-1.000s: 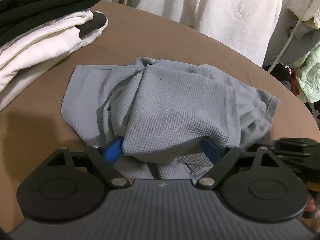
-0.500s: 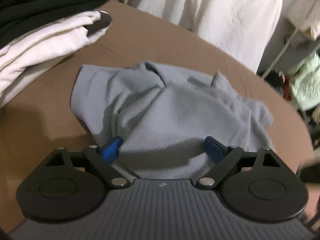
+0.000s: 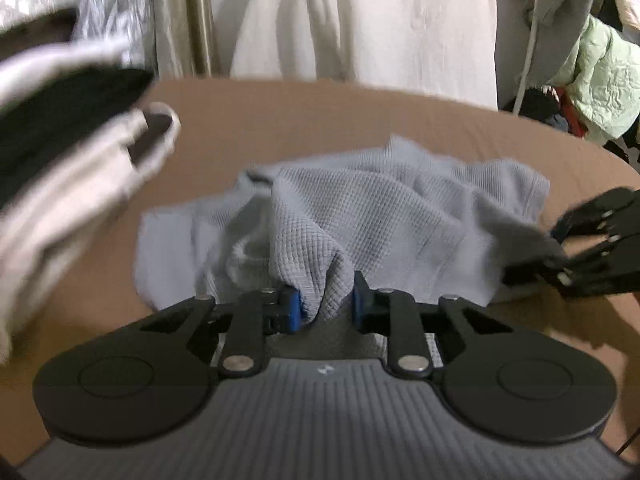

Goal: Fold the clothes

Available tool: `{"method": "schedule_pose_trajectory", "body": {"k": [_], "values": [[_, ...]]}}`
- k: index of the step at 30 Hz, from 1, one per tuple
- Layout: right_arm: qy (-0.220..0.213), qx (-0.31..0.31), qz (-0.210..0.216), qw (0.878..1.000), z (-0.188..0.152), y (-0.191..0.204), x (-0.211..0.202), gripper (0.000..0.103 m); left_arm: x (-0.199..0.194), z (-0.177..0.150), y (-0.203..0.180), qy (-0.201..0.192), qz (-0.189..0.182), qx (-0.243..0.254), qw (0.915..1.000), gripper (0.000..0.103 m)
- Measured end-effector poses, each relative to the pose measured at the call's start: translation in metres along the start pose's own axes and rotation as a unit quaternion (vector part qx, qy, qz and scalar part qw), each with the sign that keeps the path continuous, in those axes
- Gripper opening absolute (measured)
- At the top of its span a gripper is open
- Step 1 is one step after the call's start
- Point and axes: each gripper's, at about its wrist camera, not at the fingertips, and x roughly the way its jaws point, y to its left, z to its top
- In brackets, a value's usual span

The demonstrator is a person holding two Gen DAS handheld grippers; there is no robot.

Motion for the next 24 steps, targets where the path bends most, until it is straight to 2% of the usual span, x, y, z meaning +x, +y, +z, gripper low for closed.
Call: {"method": "schedule_pose_trajectory", "body": {"k": [4,7,8,10,11,13,17,18,19,20,21,22,23,24], "values": [[-0.103,0.005,-0.039,0.994,0.022,0.006,-0.023,0.007,-0.028,0.011,0.013,-0.061,0.006,-0.024,0.9978,0.024],[-0.151,0.005,-0.058,0.987,0.036,0.014,-0.046,0.007,-0.046,0.012,0.007,-0.099,-0.006,0.015,0.995,0.037],[-0.159,0.004,-0.061,0.985,0.038,0.017,-0.051,0.007,-0.05,0.011,0.002,-0.106,-0.005,0.035,0.9938,0.046],[-0.168,0.005,-0.058,0.984,0.042,0.023,-0.061,0.007,-0.056,0.007,-0.011,-0.124,-0.018,0.068,0.9898,0.056],[-0.172,0.008,-0.05,0.984,0.044,0.026,-0.065,0.008,-0.059,0.004,-0.017,-0.132,-0.026,0.084,0.9873,0.064],[-0.173,0.014,-0.022,0.985,0.047,0.031,-0.072,0.008,-0.063,-0.001,-0.031,-0.144,-0.056,0.111,0.9817,0.072],[-0.177,0.027,0.07,0.981,0.05,0.053,-0.088,0.009,-0.056,-0.012,-0.06,-0.144,-0.107,0.147,0.9728,0.087],[-0.178,0.028,0.096,0.979,0.051,0.058,-0.091,0.009,-0.053,-0.015,-0.065,-0.136,-0.115,0.152,0.9723,0.088],[-0.178,0.024,0.121,0.976,0.052,0.064,-0.094,0.009,-0.048,-0.016,-0.07,-0.133,-0.097,0.153,0.9745,0.088],[-0.178,0.016,0.146,0.973,0.052,0.07,-0.097,0.009,-0.044,-0.017,-0.074,-0.129,-0.079,0.154,0.9765,0.086],[-0.177,0.007,0.167,0.97,0.052,0.075,-0.099,0.009,-0.039,-0.018,-0.078,-0.124,-0.06,0.154,0.9784,0.076],[-0.175,-0.004,0.175,0.969,0.049,0.077,-0.102,0.009,-0.035,-0.014,-0.076,-0.113,-0.033,0.147,0.9821,0.025],[-0.174,-0.016,0.175,0.969,0.046,0.078,-0.103,0.012,-0.031,-0.01,-0.074,-0.101,-0.008,0.138,0.9853,0.007],[-0.175,-0.024,0.166,0.97,0.042,0.076,-0.105,0.015,-0.028,-0.002,-0.064,-0.084,0.006,0.109,0.9905,0.007]]}}
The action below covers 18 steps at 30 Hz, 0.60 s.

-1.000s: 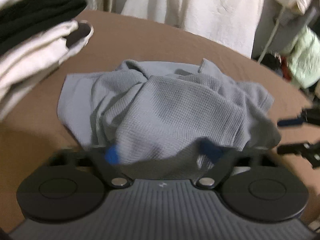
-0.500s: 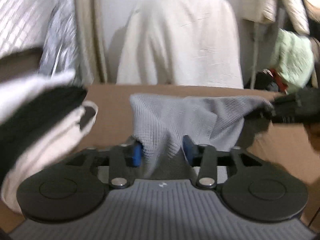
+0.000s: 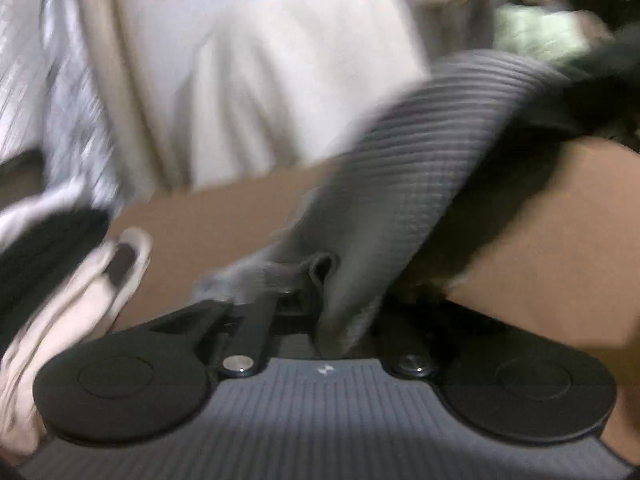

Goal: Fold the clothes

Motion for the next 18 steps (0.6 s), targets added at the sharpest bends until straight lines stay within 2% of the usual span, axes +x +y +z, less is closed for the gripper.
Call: {"method": "schedule_pose_trajectory", "body": {"k": [1,2,3,4,5,7,9,10,11,15,18], "values": [[-0.003,-0.007,-0.016,1.0,-0.005,-0.003,-0.005,0.017,-0.002,0.003,0.014,0.0,0.012,-0.03,0.9995,0.007],[-0.006,-0.009,-0.032,0.999,-0.009,-0.009,-0.01,0.029,-0.004,0.005,0.028,0.0,0.023,-0.059,0.998,0.007],[-0.007,-0.004,-0.048,0.999,-0.014,-0.017,-0.014,0.037,-0.007,0.007,0.042,0.0,0.035,-0.086,0.9956,0.007],[-0.005,0.004,-0.068,0.998,-0.019,-0.026,-0.017,0.049,-0.012,0.008,0.053,-0.004,0.054,-0.094,0.9941,0.007],[-0.002,0.012,-0.087,0.996,-0.023,-0.036,-0.018,0.056,-0.018,0.008,0.063,-0.007,0.072,-0.101,0.9923,0.007],[0.019,0.009,-0.125,0.992,-0.029,-0.048,-0.012,0.059,-0.031,0.007,0.083,-0.017,0.092,-0.114,0.989,0.007],[0.047,-0.011,-0.166,0.985,-0.036,-0.055,0.002,0.07,-0.04,0.009,0.1,-0.019,0.106,-0.135,0.9849,0.007],[0.062,-0.023,-0.185,0.981,-0.04,-0.056,0.012,0.08,-0.044,0.01,0.106,-0.021,0.108,-0.145,0.9834,0.007],[0.076,-0.035,-0.201,0.976,-0.045,-0.058,0.022,0.086,-0.048,0.009,0.112,-0.025,0.109,-0.152,0.982,0.007],[0.1,-0.117,-0.245,0.957,-0.059,-0.057,0.065,0.086,-0.056,0.008,0.14,-0.037,0.108,-0.177,0.9775,0.007],[0.091,-0.224,-0.283,0.928,-0.059,-0.052,0.094,0.086,-0.049,0.006,0.152,-0.033,0.102,-0.183,0.9772,0.007]]}}
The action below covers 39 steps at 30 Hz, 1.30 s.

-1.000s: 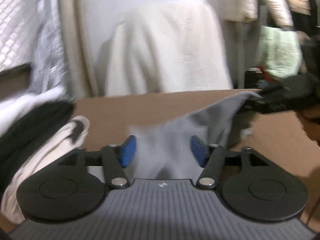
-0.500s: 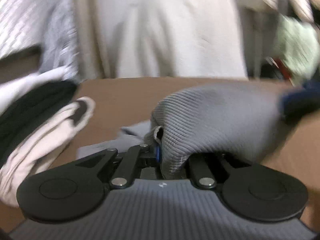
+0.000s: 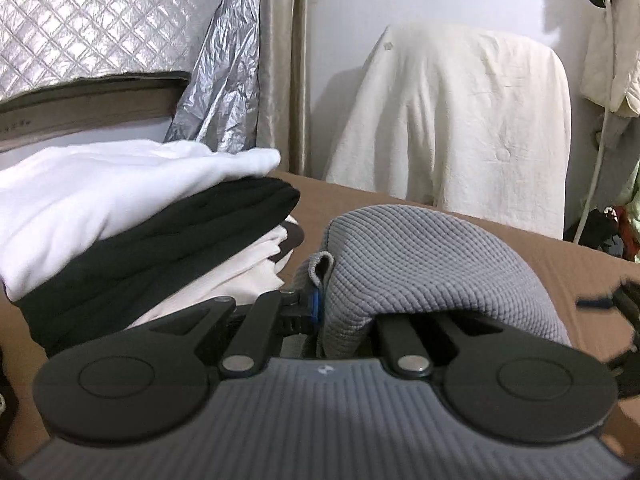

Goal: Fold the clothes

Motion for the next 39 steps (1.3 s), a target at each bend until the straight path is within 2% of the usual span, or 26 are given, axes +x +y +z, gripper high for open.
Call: {"method": "schedule_pose_trajectory", "body": {"k": [1,4,6,7,8,10,12,13,14,17,19,21,24,28,31,33,35,37,38,39], "values": [[-0.009,-0.029,-0.012,0.999,0.005,0.004,0.008,0.086,0.002,-0.001,0.001,0.004,0.0,0.0,1.0,0.007],[-0.015,-0.117,-0.029,0.993,0.021,0.018,0.036,0.095,0.009,-0.001,0.008,0.012,0.0,-0.007,0.9999,0.007],[-0.011,-0.146,-0.023,0.989,0.028,0.026,0.053,0.094,0.009,-0.002,0.009,0.01,-0.002,-0.01,0.9999,0.007],[-0.007,-0.149,-0.013,0.989,0.031,0.029,0.06,0.086,0.01,-0.002,0.01,0.009,-0.002,-0.012,0.9999,0.007],[0.001,-0.14,0.002,0.99,0.035,0.03,0.062,0.06,0.009,-0.002,0.01,0.008,0.002,-0.011,0.9999,0.007],[0.025,-0.102,0.033,0.994,0.044,0.029,0.061,0.027,0.007,-0.002,0.012,0.023,0.008,-0.018,0.9995,0.007],[0.019,-0.048,0.04,0.998,0.05,0.025,0.039,0.025,0.003,-0.001,0.014,0.038,0.013,-0.025,0.9989,0.007],[0.009,-0.025,0.042,0.999,0.051,0.023,0.025,0.019,-0.004,-0.001,0.016,0.036,0.005,-0.031,0.9989,0.007],[0.004,0.001,0.05,0.999,0.051,0.019,0.008,0.017,-0.011,-0.001,0.018,0.035,-0.002,-0.036,0.9988,0.007],[0.001,0.092,0.086,0.992,0.048,0.005,-0.049,0.015,-0.043,-0.003,0.013,0.028,-0.011,-0.021,0.9993,0.007],[-0.003,0.152,0.122,0.981,0.048,-0.007,-0.09,0.014,-0.067,-0.003,0.005,0.027,-0.011,-0.003,0.9996,0.007],[-0.014,0.21,0.164,0.964,0.051,-0.022,-0.133,0.014,-0.094,0.004,-0.004,0.02,-0.01,0.022,0.9995,0.007],[-0.054,0.258,0.211,0.941,0.061,-0.041,-0.197,0.013,-0.133,0.025,-0.013,0.0,-0.01,0.059,0.9982,0.007],[-0.069,0.277,0.185,0.94,0.093,-0.073,-0.244,0.012,-0.172,0.095,-0.023,-0.053,-0.014,0.09,0.9944,0.007],[-0.09,0.32,0.196,0.922,0.121,-0.114,-0.258,0.012,-0.168,0.164,-0.044,-0.078,0.013,0.123,0.9893,0.007],[-0.105,0.336,0.197,0.915,0.141,-0.146,-0.257,0.012,-0.145,0.205,-0.061,-0.092,0.023,0.14,0.9857,0.007],[-0.119,0.339,0.176,0.916,0.159,-0.179,-0.238,0.012,-0.109,0.24,-0.079,-0.096,0.031,0.146,0.9841,0.007],[-0.106,0.337,0.113,0.929,0.166,-0.205,-0.2,0.012,-0.058,0.259,-0.102,-0.088,0.044,0.153,0.9833,0.011],[-0.094,0.329,0.069,0.937,0.165,-0.213,-0.176,0.013,-0.023,0.259,-0.113,-0.081,0.058,0.161,0.9819,0.021],[-0.08,0.315,0.014,0.945,0.161,-0.218,-0.147,0.022,0.011,0.257,-0.125,-0.075,0.072,0.169,0.9802,0.033]]}}
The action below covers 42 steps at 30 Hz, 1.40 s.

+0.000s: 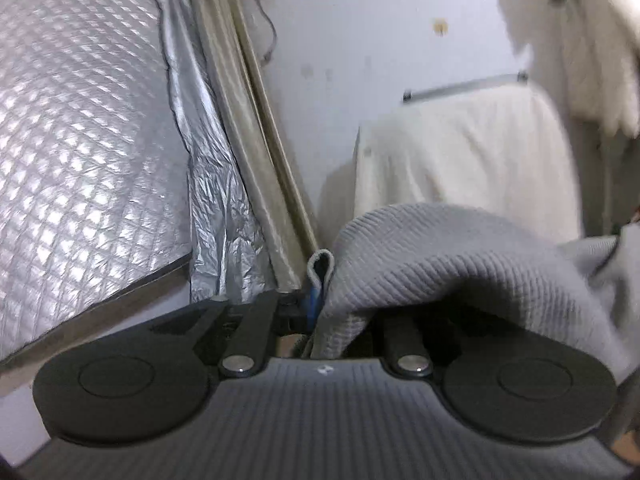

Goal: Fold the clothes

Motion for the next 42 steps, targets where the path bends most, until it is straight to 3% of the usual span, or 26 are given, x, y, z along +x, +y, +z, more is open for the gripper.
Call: {"method": "schedule_pose_trajectory", "body": {"k": [1,2,3,5,6,9,11,14,16,18,21,25,27,28,29,30,31,34,36,38,39,42], "values": [[-0.001,-0.02,-0.055,0.998,-0.009,-0.009,0.027,0.049,0.032,-0.01,-0.017,0.01,0.024,0.009,0.9996,0.067],[0.0,-0.039,-0.108,0.993,-0.023,-0.02,0.053,0.071,0.061,-0.028,-0.034,0.027,0.043,0.032,0.9982,0.086],[0.014,-0.047,-0.153,0.987,-0.04,-0.031,0.073,0.072,0.088,-0.046,-0.049,0.045,0.06,0.055,0.9956,0.086],[0.072,-0.039,-0.22,0.972,-0.082,-0.051,0.102,0.072,0.111,-0.094,-0.068,0.112,0.029,0.063,0.9912,0.085],[0.096,-0.023,-0.225,0.969,-0.104,-0.06,0.109,0.072,0.118,-0.12,-0.075,0.149,0.008,0.055,0.9873,0.084],[0.122,0.052,-0.124,0.983,-0.175,-0.065,0.099,0.071,0.091,-0.195,-0.09,0.193,-0.073,0.024,0.9781,0.083],[0.134,0.101,-0.055,0.984,-0.222,-0.066,0.093,0.071,0.065,-0.234,-0.099,0.206,-0.108,0.016,0.9726,0.083],[0.166,0.172,0.007,0.971,-0.268,-0.063,0.11,0.071,0.024,-0.268,-0.107,0.2,-0.131,-0.006,0.971,0.083],[0.189,0.194,0.038,0.962,-0.281,-0.056,0.122,0.071,0.003,-0.283,-0.101,0.193,-0.141,-0.045,0.97,0.083],[0.2,0.201,0.062,0.957,-0.282,-0.044,0.133,0.071,-0.008,-0.299,-0.095,0.219,-0.158,-0.09,0.9585,0.085],[0.194,0.213,0.105,0.952,-0.278,-0.025,0.131,0.071,-0.008,-0.314,-0.093,0.27,-0.199,-0.131,0.933,0.085],[0.214,0.217,0.091,0.948,-0.3,-0.009,0.134,0.071,0.007,-0.341,-0.099,0.335,-0.208,-0.167,0.9037,0.087],[0.209,0.215,0.08,0.951,-0.306,-0.003,0.136,0.072,0.013,-0.353,-0.104,0.355,-0.208,-0.168,0.8957,0.087],[0.202,0.204,0.079,0.955,-0.306,0.001,0.137,0.063,0.016,-0.358,-0.106,0.363,-0.208,-0.169,0.8924,0.085],[0.199,0.186,0.079,0.959,-0.305,0.004,0.137,0.016,0.014,-0.358,-0.105,0.355,-0.197,-0.172,0.8978,0.063],[0.201,0.159,0.077,0.964,-0.302,0.008,0.137,0.005,0.013,-0.357,-0.104,0.346,-0.187,-0.174,0.9029,0.043],[0.197,0.139,0.069,0.968,-0.298,0.01,0.136,0.004,0.012,-0.352,-0.102,0.34,-0.188,-0.167,0.9063,0.013],[0.146,0.104,0.042,0.983,-0.268,0.01,0.107,0.003,-0.006,-0.324,-0.074,0.283,-0.174,-0.197,0.9224,0.013],[0.102,0.079,-0.007,0.992,-0.236,0.002,0.075,0.003,-0.026,-0.302,-0.048,0.221,-0.148,-0.208,0.9413,0.013],[0.057,0.08,-0.036,0.995,-0.211,-0.015,0.043,0.003,-0.039,-0.288,-0.02,0.169,-0.166,-0.252,0.9382,0.013],[0.046,0.081,-0.055,0.994,-0.204,-0.023,0.035,0.003,-0.041,-0.286,-0.009,0.154,-0.185,-0.285,0.9276,0.012],[0.053,0.076,-0.134,0.987,-0.204,-0.037,0.035,0.004,-0.026,-0.299,-0.005,0.164,-0.172,-0.326,0.9151,0.013]]}}
